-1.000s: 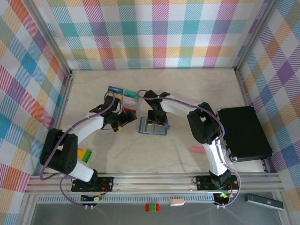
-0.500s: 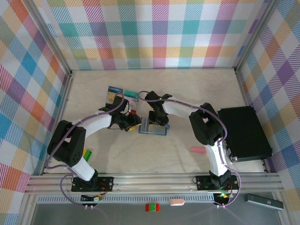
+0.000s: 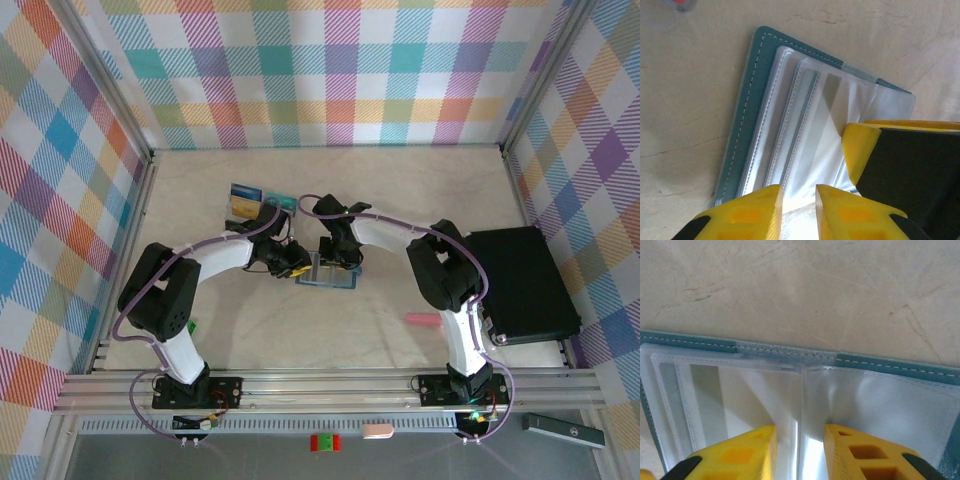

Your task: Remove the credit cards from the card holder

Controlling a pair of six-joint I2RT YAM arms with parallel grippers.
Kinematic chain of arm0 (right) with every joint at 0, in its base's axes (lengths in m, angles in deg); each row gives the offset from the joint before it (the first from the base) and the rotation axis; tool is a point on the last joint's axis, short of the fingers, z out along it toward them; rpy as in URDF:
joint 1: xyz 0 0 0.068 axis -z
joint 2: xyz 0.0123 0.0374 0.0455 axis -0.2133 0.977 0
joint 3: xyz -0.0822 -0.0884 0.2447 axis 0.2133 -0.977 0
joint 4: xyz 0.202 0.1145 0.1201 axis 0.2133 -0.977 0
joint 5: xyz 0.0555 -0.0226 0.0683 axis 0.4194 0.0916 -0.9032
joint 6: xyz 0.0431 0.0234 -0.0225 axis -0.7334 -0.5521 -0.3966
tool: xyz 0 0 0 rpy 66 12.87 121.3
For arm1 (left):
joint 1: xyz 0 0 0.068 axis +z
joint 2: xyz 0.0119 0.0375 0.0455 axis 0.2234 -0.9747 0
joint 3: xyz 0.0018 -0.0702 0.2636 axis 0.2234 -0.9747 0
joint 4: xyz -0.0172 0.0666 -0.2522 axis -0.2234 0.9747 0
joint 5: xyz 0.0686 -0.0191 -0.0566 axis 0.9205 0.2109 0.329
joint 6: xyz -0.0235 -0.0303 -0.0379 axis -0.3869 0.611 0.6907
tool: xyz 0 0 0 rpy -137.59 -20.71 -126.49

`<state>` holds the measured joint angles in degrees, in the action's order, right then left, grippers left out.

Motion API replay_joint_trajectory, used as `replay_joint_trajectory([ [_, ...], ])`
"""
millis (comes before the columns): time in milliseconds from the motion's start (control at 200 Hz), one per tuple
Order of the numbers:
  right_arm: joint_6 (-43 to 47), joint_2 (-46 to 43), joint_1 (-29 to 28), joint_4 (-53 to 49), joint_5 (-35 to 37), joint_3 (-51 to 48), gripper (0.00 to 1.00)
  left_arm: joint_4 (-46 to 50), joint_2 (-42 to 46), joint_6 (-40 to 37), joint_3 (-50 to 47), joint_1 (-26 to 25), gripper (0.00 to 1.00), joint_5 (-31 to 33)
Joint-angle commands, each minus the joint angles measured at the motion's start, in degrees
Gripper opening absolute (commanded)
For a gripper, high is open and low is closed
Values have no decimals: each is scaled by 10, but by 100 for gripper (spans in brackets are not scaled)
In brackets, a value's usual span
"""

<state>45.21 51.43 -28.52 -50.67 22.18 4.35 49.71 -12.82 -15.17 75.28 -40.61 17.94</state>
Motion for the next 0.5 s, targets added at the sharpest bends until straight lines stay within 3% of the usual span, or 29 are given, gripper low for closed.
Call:
replay_joint_trajectory([
  [0, 14, 13, 3, 0, -2, -23, 30, 2, -14, 8, 18, -8, 23, -9],
  [495, 15, -2, 5, 2, 5, -31, 29, 6, -34, 7, 11, -17, 22, -2],
])
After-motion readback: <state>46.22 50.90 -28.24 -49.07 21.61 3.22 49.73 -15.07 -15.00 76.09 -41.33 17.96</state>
